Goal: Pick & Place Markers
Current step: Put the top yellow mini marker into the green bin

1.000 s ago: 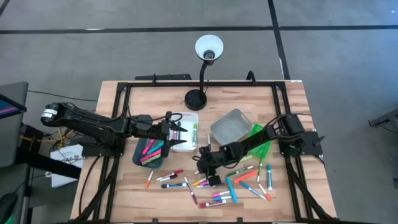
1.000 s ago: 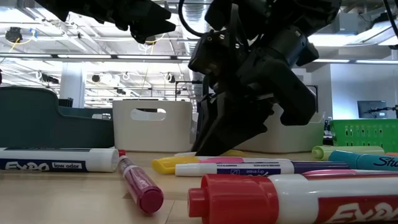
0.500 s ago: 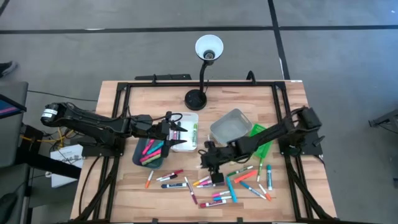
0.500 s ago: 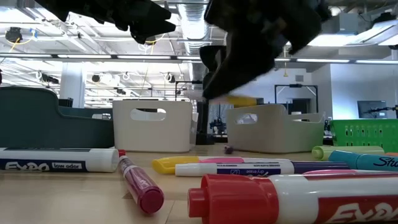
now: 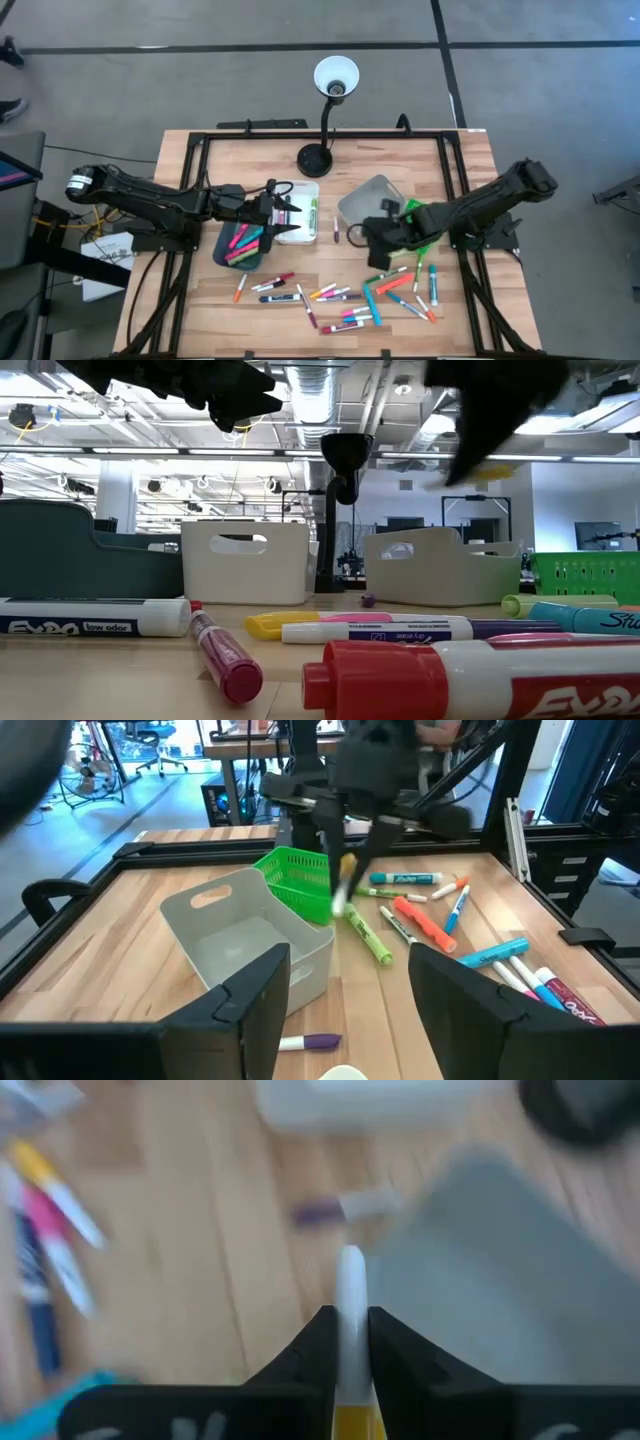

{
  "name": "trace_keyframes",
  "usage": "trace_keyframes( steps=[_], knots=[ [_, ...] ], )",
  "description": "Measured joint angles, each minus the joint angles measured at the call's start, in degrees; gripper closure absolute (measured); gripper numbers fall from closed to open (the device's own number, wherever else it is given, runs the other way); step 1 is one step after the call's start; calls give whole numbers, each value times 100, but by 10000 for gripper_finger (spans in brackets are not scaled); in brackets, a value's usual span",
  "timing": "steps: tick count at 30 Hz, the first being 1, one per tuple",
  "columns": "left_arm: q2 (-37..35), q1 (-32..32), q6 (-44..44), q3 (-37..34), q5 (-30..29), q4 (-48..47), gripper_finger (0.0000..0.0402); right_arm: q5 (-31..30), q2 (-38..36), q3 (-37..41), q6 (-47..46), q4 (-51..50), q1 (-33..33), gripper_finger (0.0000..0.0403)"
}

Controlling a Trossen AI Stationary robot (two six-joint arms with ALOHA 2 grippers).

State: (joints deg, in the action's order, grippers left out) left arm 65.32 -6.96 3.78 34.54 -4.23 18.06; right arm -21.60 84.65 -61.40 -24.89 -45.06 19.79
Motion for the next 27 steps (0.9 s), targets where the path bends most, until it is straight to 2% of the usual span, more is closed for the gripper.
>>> trace_keyframes(
  steps=[6,10,14,20,24,27],
  knots=[
    [0,-11,-21,-2,0,0,199,-109,-367,350,-1893,-1638,217,365],
    [0,-11,-21,-2,0,0,199,-194,-736,607,-2471,-1872,530,378],
    [0,-11,-21,-2,0,0,199,-451,-1136,1069,-3187,-1995,859,366],
    [0,-9,-21,-2,0,0,199,-454,-1571,2294,-4105,-1436,1247,364],
    [0,-11,-21,-2,0,0,199,-407,-1673,2833,-4012,-593,1358,372],
    [0,-11,-21,-2,-1,0,199,-408,-1676,3028,-3716,-222,1343,360]
  ],
)
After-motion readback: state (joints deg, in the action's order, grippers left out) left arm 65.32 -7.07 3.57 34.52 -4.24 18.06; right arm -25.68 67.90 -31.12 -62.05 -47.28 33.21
